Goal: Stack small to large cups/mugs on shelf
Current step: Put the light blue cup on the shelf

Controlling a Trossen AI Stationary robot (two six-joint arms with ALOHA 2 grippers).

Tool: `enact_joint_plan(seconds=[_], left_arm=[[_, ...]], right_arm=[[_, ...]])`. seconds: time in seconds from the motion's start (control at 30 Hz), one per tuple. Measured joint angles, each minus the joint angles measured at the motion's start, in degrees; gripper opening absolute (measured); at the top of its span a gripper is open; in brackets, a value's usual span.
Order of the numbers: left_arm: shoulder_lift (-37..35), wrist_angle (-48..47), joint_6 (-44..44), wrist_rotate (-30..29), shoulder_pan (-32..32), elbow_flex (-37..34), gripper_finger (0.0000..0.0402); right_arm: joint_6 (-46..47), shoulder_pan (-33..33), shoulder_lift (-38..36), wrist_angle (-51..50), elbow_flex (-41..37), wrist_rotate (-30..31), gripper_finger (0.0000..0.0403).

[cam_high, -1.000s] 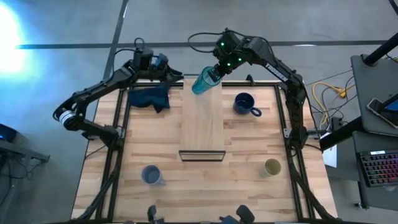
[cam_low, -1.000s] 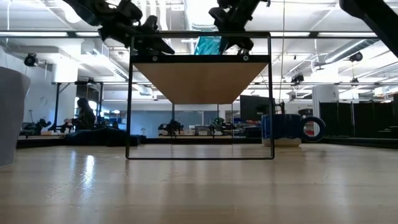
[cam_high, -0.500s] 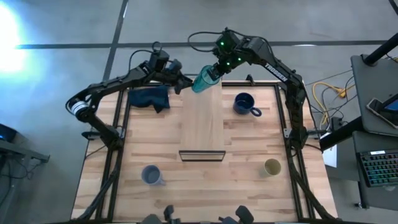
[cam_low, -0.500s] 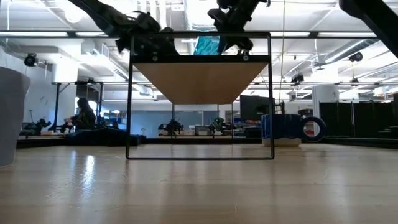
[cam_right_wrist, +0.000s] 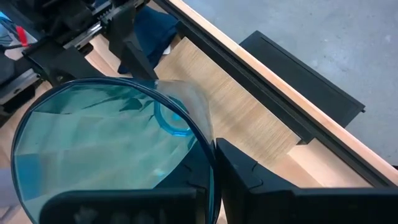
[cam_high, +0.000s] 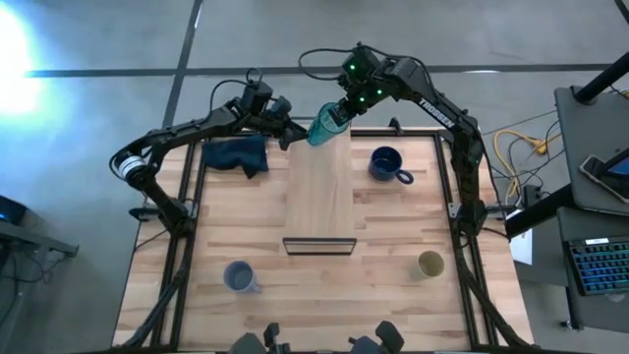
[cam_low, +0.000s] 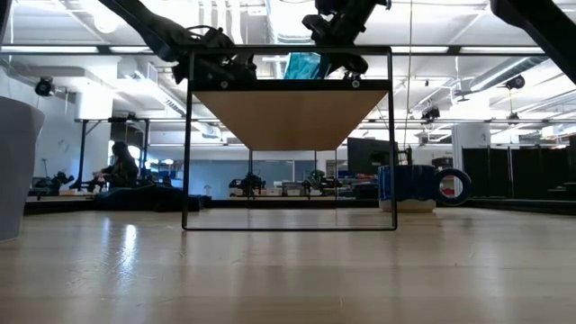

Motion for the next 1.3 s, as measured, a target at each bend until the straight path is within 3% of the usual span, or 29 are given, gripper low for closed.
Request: enact_joint_plan(seconds=[1.0, 1.3], left_arm=[[1.4, 1.8, -0.2, 0.2, -0.7, -0.7, 0.0130], [1.4, 2.3, -0.5, 0.1, -0.7, -0.6, 0.0130]], right_arm=[[-1.0, 0.1, 0.1, -0.4, -1.2, -0.2, 0.0014], [0.3, 0.2, 0.1, -0.1, -1.2, -2.3, 0.0088]])
